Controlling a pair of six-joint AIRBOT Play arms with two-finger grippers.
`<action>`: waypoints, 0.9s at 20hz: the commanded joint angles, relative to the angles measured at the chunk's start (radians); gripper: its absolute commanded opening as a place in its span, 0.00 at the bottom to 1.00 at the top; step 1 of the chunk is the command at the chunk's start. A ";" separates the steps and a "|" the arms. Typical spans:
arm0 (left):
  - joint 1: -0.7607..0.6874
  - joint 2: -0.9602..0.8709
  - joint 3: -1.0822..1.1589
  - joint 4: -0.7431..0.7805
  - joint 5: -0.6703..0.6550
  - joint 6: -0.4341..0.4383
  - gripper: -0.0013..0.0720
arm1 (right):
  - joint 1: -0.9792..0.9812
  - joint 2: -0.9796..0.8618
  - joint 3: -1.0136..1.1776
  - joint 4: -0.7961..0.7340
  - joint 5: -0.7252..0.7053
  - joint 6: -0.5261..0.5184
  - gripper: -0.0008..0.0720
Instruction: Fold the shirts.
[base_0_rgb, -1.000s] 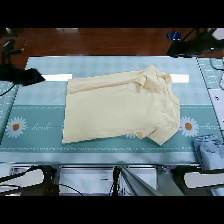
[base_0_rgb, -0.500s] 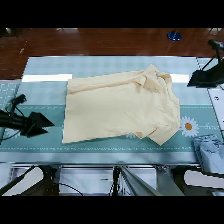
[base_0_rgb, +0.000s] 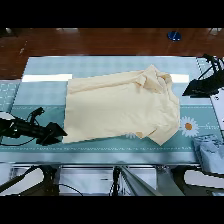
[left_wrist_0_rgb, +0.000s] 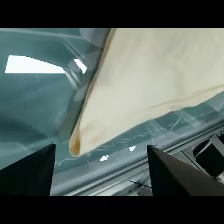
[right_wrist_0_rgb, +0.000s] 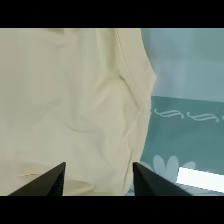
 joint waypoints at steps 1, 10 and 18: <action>-0.107 -0.062 -0.008 -0.020 0.113 -0.025 0.95 | -0.002 0.014 -0.005 0.008 0.010 -0.004 0.70; -0.207 -0.105 -0.008 -0.077 0.225 -0.028 0.06 | -0.012 0.138 -0.004 0.001 0.005 -0.002 0.70; -0.208 -0.089 -0.007 -0.077 0.178 0.033 0.06 | -0.352 0.154 -0.321 0.248 -0.024 -0.074 0.75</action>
